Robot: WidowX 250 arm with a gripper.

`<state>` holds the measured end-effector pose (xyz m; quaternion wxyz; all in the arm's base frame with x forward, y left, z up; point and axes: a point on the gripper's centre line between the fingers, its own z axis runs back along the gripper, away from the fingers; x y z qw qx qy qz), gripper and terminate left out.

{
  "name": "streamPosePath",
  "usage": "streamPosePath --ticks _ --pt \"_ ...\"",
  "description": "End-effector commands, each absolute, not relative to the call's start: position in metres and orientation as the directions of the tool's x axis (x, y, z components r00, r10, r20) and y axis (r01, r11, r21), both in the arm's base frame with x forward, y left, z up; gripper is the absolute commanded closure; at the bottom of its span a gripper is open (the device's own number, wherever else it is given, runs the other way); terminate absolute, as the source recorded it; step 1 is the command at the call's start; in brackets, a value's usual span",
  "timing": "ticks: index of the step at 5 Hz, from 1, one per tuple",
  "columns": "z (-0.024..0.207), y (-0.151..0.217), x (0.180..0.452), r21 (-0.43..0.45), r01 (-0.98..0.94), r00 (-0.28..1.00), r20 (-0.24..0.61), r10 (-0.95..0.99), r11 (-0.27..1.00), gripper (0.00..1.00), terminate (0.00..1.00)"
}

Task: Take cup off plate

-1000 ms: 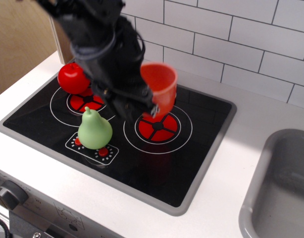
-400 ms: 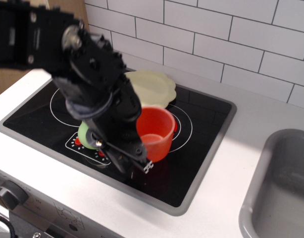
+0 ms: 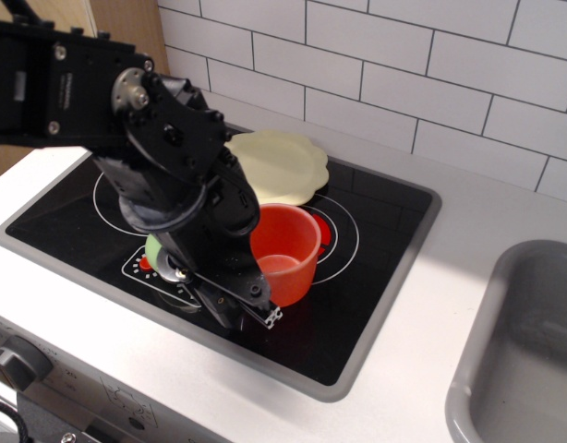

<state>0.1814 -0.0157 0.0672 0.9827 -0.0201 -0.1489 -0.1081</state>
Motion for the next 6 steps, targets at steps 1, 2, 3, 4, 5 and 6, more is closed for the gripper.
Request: streamPosePath --ticks 1,2,3,4,5,6 --pt "0.085 -0.011 0.183 0.006 0.199 0.938 0.29 -0.192 0.98 0.0 0.0" --pt "0.102 -0.007 0.182 -0.008 0.186 0.94 0.292 -0.176 0.983 0.0 0.0" --pt "0.133 0.002 0.183 -0.027 0.139 0.946 0.3 -0.125 0.99 0.0 0.0" --pt "0.154 0.012 0.188 -0.016 0.092 0.95 0.301 -0.083 0.996 0.0 0.0" --pt "0.154 0.012 0.188 -0.016 0.092 0.95 0.301 -0.083 0.996 0.0 0.0" --pt "0.154 0.012 0.188 -0.016 0.092 0.95 0.301 -0.083 0.996 0.0 1.0"
